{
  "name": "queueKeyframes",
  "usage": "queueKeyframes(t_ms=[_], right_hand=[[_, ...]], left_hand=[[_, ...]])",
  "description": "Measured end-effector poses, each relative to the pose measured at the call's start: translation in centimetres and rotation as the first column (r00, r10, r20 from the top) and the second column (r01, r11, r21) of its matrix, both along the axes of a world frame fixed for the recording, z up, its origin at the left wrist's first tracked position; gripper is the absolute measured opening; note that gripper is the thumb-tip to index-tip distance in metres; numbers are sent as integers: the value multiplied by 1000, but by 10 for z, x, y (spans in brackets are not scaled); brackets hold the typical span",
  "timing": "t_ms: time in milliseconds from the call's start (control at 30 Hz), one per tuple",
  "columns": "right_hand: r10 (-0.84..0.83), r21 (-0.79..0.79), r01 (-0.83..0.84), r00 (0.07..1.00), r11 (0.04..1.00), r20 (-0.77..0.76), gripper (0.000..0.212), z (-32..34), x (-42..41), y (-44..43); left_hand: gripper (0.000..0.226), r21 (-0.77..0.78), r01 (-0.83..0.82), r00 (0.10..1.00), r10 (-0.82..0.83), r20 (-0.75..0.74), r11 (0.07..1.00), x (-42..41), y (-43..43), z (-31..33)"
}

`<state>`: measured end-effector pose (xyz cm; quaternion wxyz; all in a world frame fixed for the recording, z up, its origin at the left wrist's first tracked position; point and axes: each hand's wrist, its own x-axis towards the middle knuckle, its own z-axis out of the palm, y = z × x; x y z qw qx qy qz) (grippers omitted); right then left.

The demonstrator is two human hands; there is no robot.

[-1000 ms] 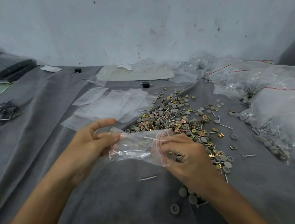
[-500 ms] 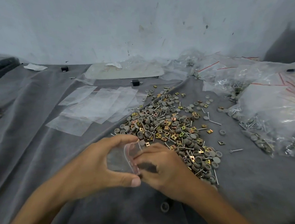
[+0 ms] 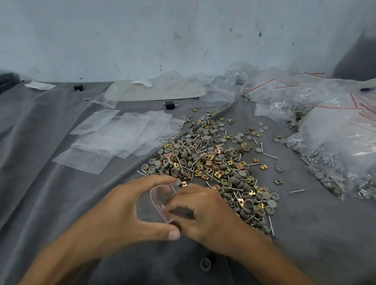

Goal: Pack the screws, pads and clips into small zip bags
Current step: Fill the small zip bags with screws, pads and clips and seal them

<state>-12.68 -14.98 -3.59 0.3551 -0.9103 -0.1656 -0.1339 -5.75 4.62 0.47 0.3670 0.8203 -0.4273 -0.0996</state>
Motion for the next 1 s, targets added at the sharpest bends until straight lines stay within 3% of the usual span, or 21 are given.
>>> queueKeyframes(t_ms=[67,167,233,300,367,733,1000], right_hand=[[57,-27,-62,990,998,-131,27,7,-2,-8],[54,104,-27,964,994,-262,38,27,-5,-41],[-143,98,164,970,981,-195,29,36,-5,-70],[-348,-22,350,920,937,-180,24,36,-4,-93],[-437,-159,410,871,898,-224,25,30,-2,-105],[-369,-349,235,842,907,-392,54,29,-2,-112],[-392,-381,256,856,888,-339,33,25,6,-116]], left_hand=[[79,-5,-30,1000,30,5,1000,2,1,-2],[77,-1,-65,998,65,23,998,5,3,-3],[78,12,-69,997,69,17,998,6,3,-4],[75,31,-64,998,64,13,997,6,2,-6],[72,45,-54,998,53,17,998,6,2,-6],[72,-5,-69,997,69,21,998,5,3,-6],[71,25,-71,997,70,22,997,5,1,-7]])
